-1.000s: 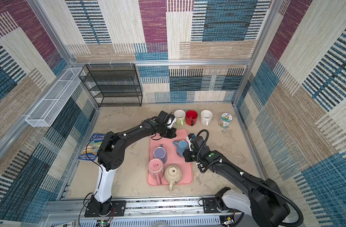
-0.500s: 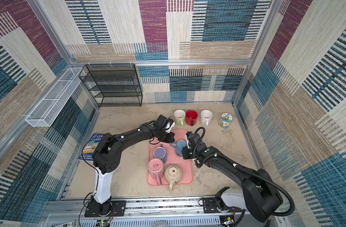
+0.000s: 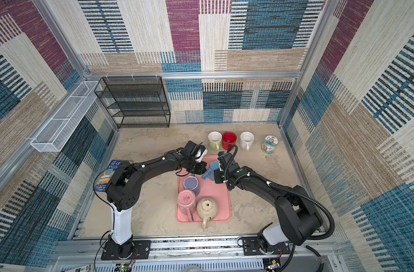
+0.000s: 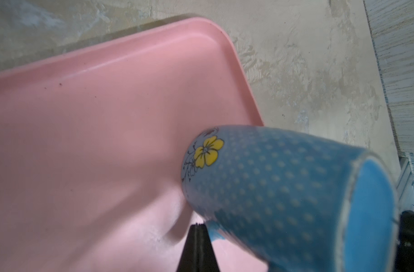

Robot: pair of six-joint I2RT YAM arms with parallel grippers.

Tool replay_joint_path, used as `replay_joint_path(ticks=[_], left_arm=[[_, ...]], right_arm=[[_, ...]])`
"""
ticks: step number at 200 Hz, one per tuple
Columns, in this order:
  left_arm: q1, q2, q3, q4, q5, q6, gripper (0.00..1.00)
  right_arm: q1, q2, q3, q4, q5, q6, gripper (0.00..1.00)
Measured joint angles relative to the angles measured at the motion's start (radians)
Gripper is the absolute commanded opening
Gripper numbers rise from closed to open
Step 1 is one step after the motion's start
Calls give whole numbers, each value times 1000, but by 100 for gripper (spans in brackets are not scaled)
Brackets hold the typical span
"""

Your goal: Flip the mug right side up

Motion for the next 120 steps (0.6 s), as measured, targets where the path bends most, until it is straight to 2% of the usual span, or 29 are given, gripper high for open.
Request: replay_joint_path(ticks=[120], left_arm=[[-52,-62,-72,61,-27,-22,0]], right_arm=[[-48,112,113,23,-3,-27,27]])
